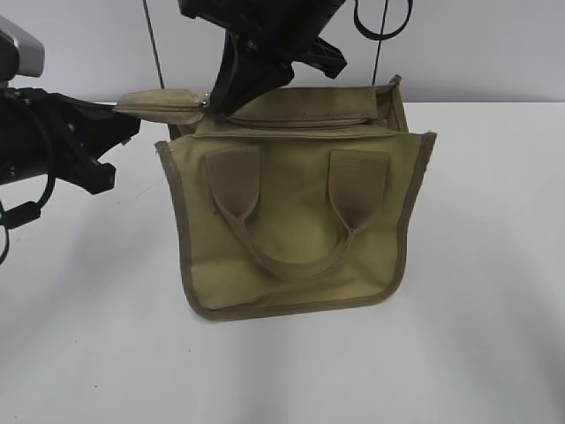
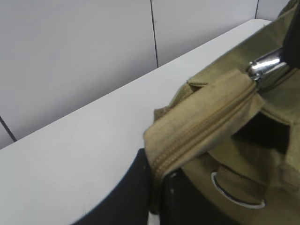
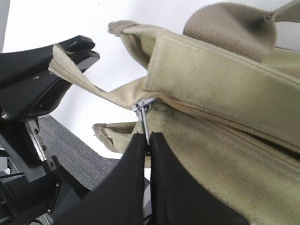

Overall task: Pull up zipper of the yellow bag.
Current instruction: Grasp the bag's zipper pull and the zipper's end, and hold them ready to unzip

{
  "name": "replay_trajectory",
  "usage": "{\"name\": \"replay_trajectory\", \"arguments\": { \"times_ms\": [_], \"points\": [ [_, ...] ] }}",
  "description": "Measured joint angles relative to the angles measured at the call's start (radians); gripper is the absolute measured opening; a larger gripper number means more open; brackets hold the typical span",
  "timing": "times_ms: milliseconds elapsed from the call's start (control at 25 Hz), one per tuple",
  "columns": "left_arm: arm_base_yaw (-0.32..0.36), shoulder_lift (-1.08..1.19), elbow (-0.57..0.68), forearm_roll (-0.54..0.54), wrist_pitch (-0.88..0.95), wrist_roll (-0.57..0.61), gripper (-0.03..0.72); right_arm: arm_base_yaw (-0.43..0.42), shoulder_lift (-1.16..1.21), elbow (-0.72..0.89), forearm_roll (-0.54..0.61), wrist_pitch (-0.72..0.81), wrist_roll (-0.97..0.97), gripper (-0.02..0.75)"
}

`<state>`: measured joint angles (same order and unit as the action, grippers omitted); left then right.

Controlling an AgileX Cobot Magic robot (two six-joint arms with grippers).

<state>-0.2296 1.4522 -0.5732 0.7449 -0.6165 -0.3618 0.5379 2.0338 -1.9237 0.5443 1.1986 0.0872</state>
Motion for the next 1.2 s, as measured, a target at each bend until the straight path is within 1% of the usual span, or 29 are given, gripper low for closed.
{"name": "replay_trajectory", "arguments": {
  "times_ms": [320,440,640,920,1080,1200],
  "points": [
    [0.0,0.0,0.0,-0.003,0.015,0.0,0.0,0.058,0.006,0.0,-0.085,0.0,0.003,-0.015],
    [0.0,-0.001,0.0,-0.004,0.039,0.0,0.0,0.068,0.032,0.0,-0.092,-0.001,0.003,-0.015],
    [0.0,-0.045,0.0,-0.002,0.124,0.0,0.0,0.068,0.036,0.0,-0.042,-0.007,-0.008,-0.015],
    [0.002,-0.077,0.0,-0.015,0.175,0.0,0.0,0.069,0.049,0.0,0.064,-0.038,-0.094,-0.015],
    [0.003,-0.078,0.0,-0.022,0.194,-0.016,0.0,0.074,0.049,0.0,0.08,-0.058,-0.109,-0.015],
    [0.003,-0.078,0.0,-0.017,0.216,-0.045,0.0,0.077,0.05,0.0,0.065,-0.067,-0.102,-0.015]
  ]
}}
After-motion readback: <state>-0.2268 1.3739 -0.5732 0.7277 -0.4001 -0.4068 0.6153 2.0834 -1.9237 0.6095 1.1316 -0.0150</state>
